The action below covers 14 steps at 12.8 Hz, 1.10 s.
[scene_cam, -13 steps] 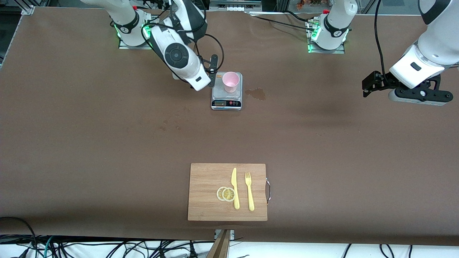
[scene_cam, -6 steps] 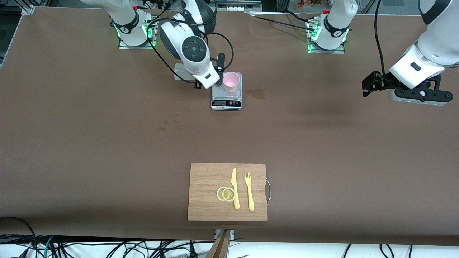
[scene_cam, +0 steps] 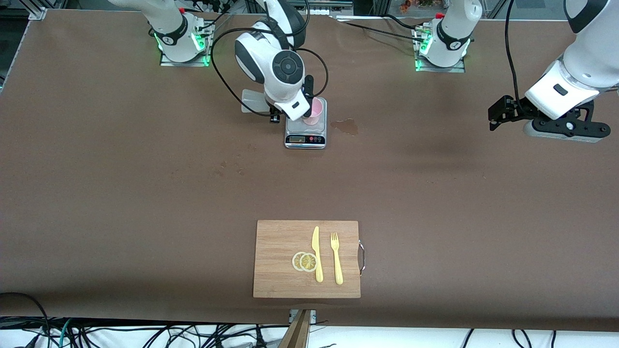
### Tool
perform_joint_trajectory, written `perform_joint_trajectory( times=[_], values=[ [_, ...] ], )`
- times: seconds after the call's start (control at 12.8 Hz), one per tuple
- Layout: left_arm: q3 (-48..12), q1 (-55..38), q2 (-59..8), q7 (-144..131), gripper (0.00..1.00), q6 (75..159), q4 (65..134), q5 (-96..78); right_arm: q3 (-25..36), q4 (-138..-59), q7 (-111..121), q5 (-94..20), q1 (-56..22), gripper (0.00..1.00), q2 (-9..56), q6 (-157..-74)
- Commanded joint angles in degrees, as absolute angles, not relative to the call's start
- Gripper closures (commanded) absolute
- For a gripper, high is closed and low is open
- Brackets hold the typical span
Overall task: Add sauce to pink cup with both arms
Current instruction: 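Tilt the bottle nozzle over the cup and squeeze sauce in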
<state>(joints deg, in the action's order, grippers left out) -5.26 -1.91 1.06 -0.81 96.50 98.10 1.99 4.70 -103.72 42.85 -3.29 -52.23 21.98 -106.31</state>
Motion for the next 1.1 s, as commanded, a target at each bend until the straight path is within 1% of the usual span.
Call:
perform_joint_trajectory(
  times=[0.0,0.31,0.55,1.02],
  values=[
    [-5.2,-1.8,0.8,0.5,0.0,95.3,96.9,1.3,4.7,-101.7,41.8,-0.4,-53.2,0.73,22.6,-104.2],
    [-5.2,-1.8,0.7,0.5,0.0,95.3,96.9,1.3,4.7,-99.3,41.7,2.6,-53.7,0.73,24.2,-102.0],
    [-5.2,-1.8,0.8,0.5,0.0,95.3,96.9,1.3,4.8,-95.7,38.2,4.7,-55.3,0.73,26.0,-98.5],
    [-5.2,-1.8,0.8,0.5,0.0,95.3,96.9,1.3,4.8,-95.6,36.4,6.3,-56.2,0.73,26.4,-97.4]
  ],
)
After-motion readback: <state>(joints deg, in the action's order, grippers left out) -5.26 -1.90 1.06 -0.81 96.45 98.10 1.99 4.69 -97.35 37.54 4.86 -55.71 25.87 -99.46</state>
